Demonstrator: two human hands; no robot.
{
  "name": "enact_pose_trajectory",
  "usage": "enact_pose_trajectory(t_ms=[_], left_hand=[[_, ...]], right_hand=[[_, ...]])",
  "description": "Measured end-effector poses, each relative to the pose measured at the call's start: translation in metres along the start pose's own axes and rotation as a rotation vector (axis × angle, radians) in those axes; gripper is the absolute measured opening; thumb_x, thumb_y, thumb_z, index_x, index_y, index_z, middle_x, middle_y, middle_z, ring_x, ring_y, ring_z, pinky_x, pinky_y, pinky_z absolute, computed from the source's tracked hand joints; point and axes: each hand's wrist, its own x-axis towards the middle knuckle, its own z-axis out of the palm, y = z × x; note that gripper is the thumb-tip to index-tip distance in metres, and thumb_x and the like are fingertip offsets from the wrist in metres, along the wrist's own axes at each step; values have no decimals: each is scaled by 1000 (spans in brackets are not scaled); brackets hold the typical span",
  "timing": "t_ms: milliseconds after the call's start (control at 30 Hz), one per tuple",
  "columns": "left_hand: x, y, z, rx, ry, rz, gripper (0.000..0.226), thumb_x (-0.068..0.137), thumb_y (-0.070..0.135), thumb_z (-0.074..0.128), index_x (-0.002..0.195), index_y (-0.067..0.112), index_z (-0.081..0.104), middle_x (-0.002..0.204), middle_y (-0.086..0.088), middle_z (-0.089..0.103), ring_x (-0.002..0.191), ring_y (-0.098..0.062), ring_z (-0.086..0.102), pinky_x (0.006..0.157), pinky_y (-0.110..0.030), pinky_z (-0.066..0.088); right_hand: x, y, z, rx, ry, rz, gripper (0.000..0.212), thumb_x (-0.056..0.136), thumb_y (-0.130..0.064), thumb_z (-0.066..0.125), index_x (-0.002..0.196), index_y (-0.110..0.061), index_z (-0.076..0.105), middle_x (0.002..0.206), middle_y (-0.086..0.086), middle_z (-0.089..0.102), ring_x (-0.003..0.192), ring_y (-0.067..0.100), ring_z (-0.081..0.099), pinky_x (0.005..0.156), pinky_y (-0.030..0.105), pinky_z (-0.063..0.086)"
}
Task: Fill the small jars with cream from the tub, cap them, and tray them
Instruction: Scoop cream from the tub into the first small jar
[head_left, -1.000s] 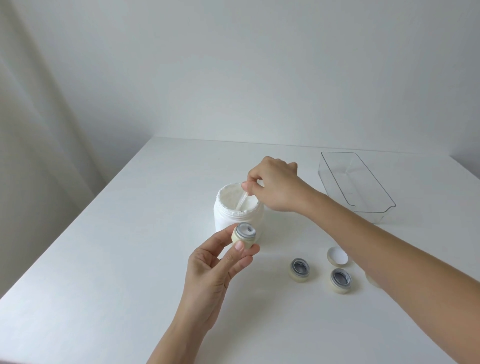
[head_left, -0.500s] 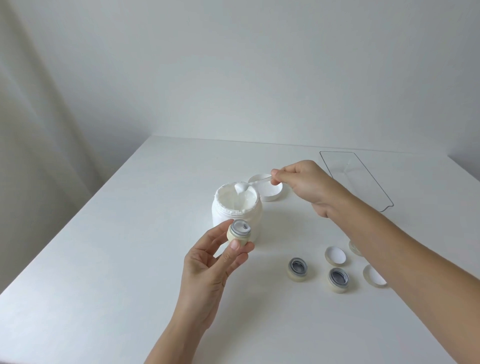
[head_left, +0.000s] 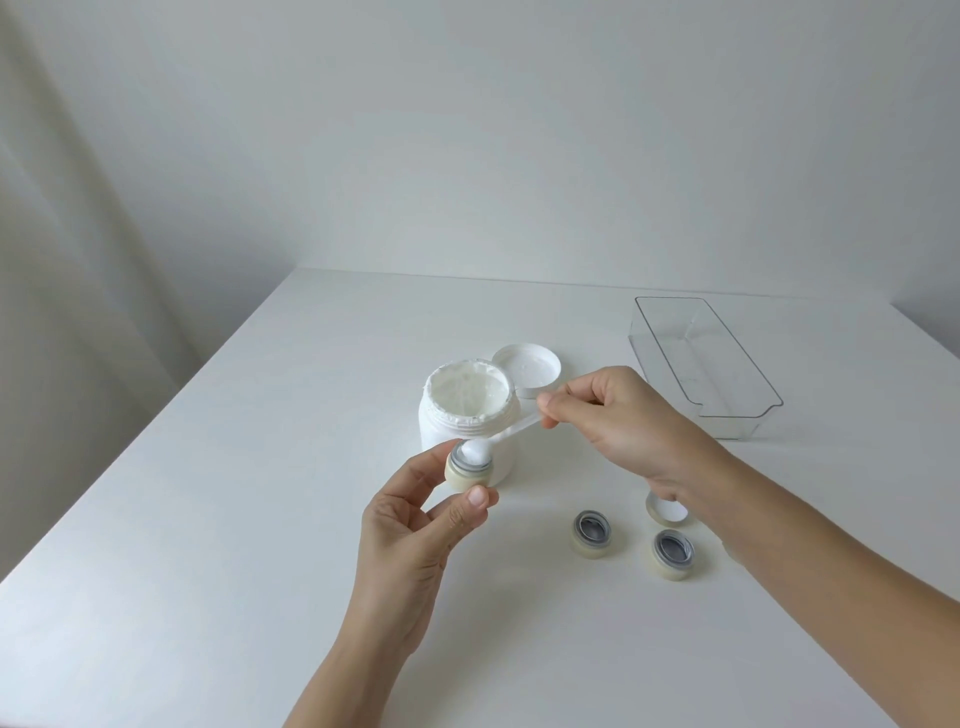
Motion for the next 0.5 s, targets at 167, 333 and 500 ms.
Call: enact_pose_trajectory(t_ms=[167, 333, 500], left_hand=[[0, 0, 0, 10, 3, -3, 40, 62, 18, 83, 101, 23, 77, 101, 5, 76, 76, -16, 73, 71, -21, 56], [0, 0, 0, 18, 0, -12, 39, 63, 20, 82, 101, 23, 77, 100, 4, 77, 76, -15, 73, 70, -21, 56], [0, 0, 0, 16, -1, -27, 37, 64, 24, 81, 101, 20, 78, 96, 3, 77, 79, -16, 74, 71, -21, 57]], right_hand=[[-2, -1, -4, -65, 36, -32, 33, 93, -34, 57, 63, -23, 66, 32, -18, 38, 40, -10, 43, 79, 35, 22], [-3, 1, -11, -43, 106, -77, 33, 90, -36, 59, 60, -24, 66, 35, -11, 32, 40, -5, 43, 62, 22, 20], [-15, 2, 0, -79, 351, -375, 22, 89, -37, 60, 69, -31, 68, 81, -9, 56, 75, 0, 48, 88, 38, 38]])
